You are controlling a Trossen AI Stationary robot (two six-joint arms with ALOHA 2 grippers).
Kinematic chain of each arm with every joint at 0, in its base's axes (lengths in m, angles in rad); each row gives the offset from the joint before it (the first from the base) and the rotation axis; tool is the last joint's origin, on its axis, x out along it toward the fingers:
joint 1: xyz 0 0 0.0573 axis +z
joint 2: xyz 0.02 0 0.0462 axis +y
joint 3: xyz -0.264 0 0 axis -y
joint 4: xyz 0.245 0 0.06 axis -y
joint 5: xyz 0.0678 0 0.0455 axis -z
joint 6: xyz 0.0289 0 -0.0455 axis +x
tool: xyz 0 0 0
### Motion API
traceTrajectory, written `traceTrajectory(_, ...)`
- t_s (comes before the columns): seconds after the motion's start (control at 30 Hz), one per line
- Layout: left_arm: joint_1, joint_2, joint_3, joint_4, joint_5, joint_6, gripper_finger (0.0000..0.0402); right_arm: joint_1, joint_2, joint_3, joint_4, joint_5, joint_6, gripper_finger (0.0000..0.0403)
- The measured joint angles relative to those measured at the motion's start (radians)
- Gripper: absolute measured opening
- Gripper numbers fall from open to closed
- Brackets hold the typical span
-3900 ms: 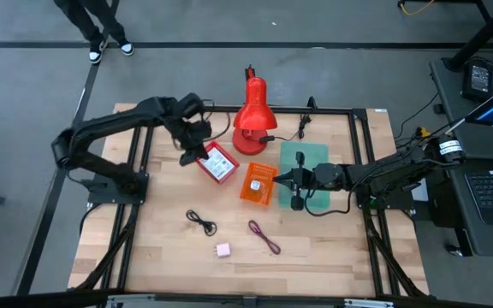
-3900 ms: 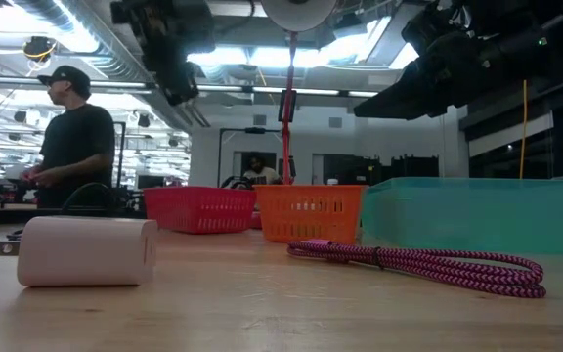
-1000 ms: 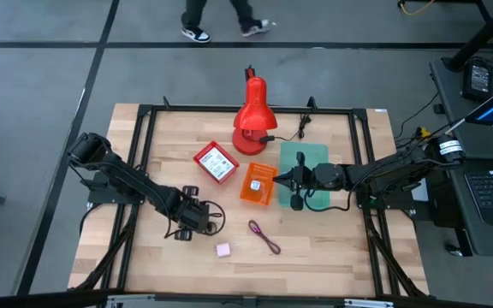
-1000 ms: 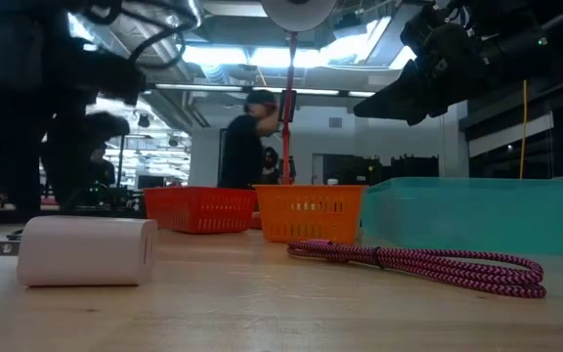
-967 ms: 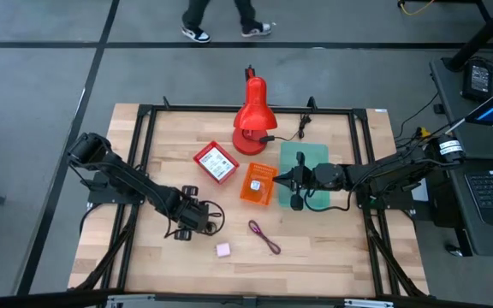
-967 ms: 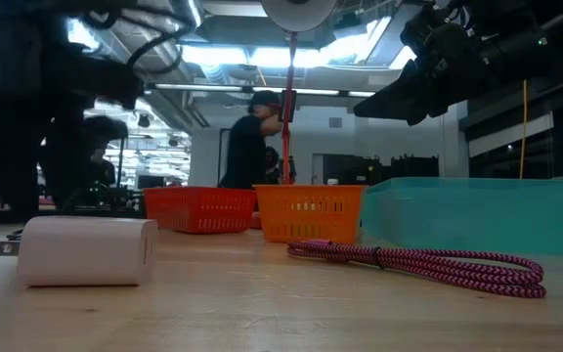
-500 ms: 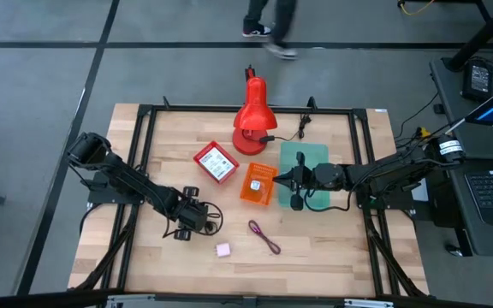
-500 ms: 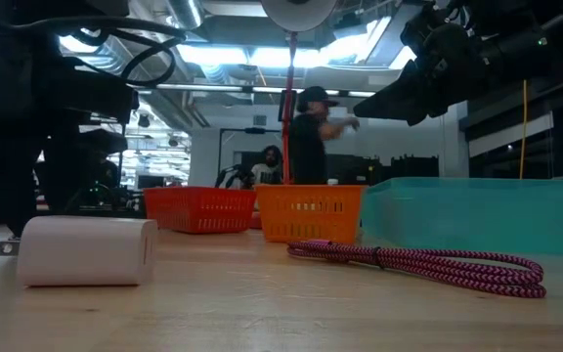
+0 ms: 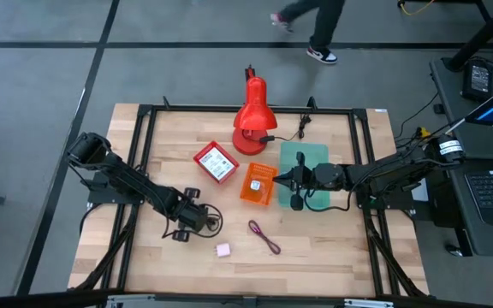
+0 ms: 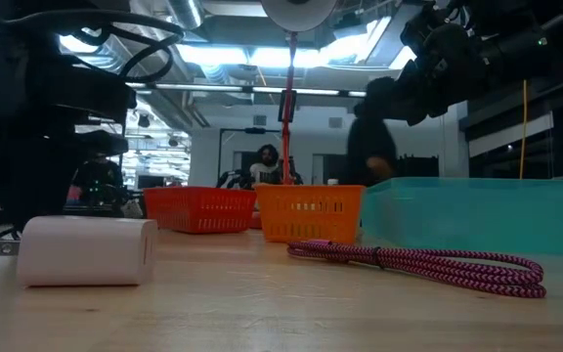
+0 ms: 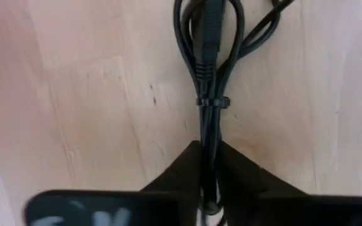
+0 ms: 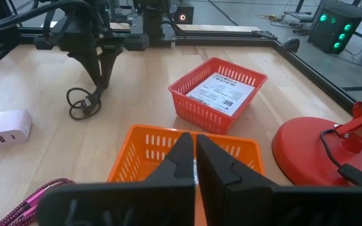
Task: Pick and place items into bin
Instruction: Put the black charger cable into the green bin
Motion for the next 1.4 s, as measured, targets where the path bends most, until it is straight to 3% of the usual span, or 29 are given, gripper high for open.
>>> traceTrajectory(0.1,0.000,0.000,0.000,-0.001,0.009,0.036,0.0013,0.000,0.000,0.000,0.000,0.000,0.000,0.0002)
traceTrajectory(0.3,0.001,-0.022,-0.004,-0.026,0.025,0.057,0.0013,0.000,0.000,0.000,0.000,0.000,0.000,0.0002)
traceTrajectory(0.63,0.005,-0.239,-0.004,-0.024,-0.032,0.061,0.0012,0.000,0.000,0.000,0.000,0.000,0.000,0.0002)
traceTrajectory(0.9,0.101,-0.381,-0.003,0.041,-0.037,0.187,0.0012,0.000,0.000,0.000,0.008,0.000,-0.004,0.0002)
traceTrajectory(1.07,0.190,-0.423,-0.051,0.170,-0.009,0.292,0.0012,0.000,0.000,0.000,0.008,0.000,-0.003,0.0002)
traceTrajectory(1.4,0.347,-0.430,-0.220,0.614,0.077,0.379,0.0012,0.000,0.000,0.000,0.009,-0.001,-0.019,0.0003)
